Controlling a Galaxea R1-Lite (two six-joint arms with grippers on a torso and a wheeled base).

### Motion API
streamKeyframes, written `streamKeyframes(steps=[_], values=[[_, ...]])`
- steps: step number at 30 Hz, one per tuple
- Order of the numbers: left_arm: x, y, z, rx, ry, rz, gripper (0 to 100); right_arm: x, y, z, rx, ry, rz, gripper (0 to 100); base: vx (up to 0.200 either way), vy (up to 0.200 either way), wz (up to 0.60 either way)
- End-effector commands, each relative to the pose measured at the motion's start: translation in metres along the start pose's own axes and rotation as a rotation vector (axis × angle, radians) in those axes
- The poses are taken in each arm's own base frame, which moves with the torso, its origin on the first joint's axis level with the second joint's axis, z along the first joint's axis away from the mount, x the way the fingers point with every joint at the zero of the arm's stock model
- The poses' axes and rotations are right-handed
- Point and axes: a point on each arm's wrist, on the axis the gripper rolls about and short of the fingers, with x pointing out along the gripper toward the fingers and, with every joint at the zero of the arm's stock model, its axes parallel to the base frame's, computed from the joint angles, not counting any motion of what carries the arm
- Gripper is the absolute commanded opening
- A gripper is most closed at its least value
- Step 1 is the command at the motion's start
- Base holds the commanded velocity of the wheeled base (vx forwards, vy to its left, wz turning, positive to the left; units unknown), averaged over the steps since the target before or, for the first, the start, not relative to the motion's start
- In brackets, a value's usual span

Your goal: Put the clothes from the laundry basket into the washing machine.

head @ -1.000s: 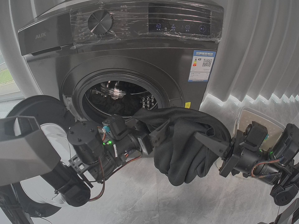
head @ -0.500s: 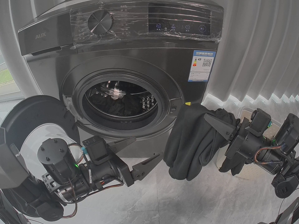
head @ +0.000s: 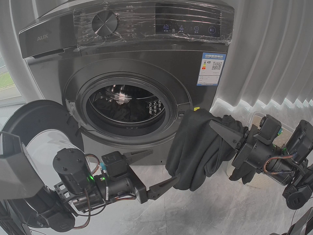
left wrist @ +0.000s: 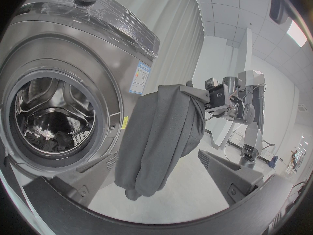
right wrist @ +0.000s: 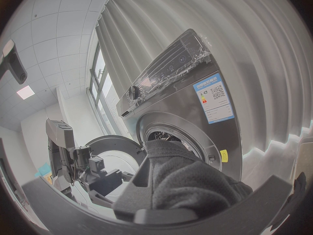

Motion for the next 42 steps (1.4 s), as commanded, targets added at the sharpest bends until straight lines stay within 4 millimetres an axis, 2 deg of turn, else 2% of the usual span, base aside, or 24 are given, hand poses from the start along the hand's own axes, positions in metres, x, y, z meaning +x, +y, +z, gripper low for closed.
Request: streamKeyframes(steps=[1, 7, 18, 22, 26, 36, 37, 42], values=[[0.023, -0.002, -0.014, 0.005, 0.025, -0.033, 100, 0.006, 0.009, -0.004, 0.014, 0.003, 0.010, 0, 0.000, 0.000, 0.00], [0.048, -0.014, -0.021, 0.012, 0.012, -0.086, 100, 0.011, 0.011, -0.005, 0.035, -0.006, 0.003, 0, 0.000, 0.000, 0.00], [0.074, -0.009, -0.031, 0.011, -0.003, -0.086, 100, 0.014, 0.019, -0.009, 0.045, 0.004, 0.025, 0, 0.000, 0.000, 0.00], [0.095, -0.004, -0.031, 0.021, -0.047, -0.087, 100, 0.015, 0.024, -0.010, 0.057, 0.001, 0.017, 0, 0.000, 0.000, 0.00], [0.107, -0.001, -0.038, 0.026, -0.056, -0.082, 100, 0.016, 0.025, -0.010, 0.059, 0.000, 0.019, 0, 0.000, 0.000, 0.00], [0.106, 0.008, -0.036, 0.031, -0.066, -0.031, 100, 0.016, 0.021, -0.007, 0.056, -0.011, 0.006, 0, 0.000, 0.000, 0.00], [0.107, 0.009, -0.035, 0.032, -0.073, -0.018, 0, 0.016, 0.021, -0.007, 0.056, -0.011, 0.006, 0, 0.000, 0.000, 0.00], [0.106, 0.009, -0.028, 0.030, -0.093, -0.015, 0, 0.016, 0.021, -0.007, 0.056, -0.011, 0.006, 0, 0.000, 0.000, 0.00]])
